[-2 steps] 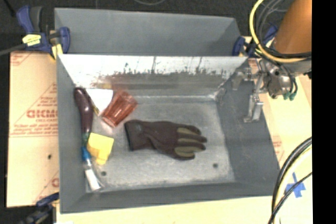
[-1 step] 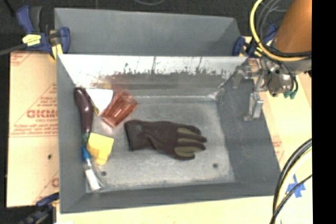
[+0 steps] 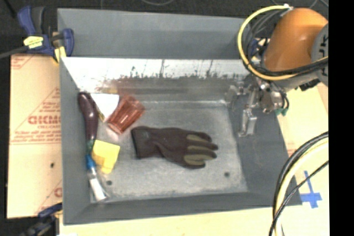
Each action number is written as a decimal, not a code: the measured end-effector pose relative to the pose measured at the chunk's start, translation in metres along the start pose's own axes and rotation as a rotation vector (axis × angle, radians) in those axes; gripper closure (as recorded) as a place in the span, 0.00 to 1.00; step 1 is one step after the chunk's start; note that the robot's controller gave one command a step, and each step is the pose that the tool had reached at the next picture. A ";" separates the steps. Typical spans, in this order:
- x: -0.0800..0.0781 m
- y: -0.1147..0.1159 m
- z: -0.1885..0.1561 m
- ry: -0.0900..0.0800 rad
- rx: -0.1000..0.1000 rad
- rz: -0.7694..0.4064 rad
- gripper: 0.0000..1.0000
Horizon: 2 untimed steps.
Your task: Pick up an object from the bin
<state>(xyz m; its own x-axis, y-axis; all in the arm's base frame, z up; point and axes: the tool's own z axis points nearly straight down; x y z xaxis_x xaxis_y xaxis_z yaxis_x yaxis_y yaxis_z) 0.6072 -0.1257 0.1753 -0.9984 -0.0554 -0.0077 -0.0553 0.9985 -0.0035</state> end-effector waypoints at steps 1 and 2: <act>0.039 0.056 0.017 0.006 -0.003 0.012 0.00; 0.009 0.087 0.033 -0.006 0.002 -0.121 0.00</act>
Offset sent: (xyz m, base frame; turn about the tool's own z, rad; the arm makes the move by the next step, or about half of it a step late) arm -0.0104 0.0944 -0.0388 -0.1322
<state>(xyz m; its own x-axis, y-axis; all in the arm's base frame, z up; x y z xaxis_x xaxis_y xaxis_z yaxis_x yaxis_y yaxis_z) 0.5933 -0.0397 0.1420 -0.9843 -0.1759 -0.0128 -0.1758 0.9844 -0.0068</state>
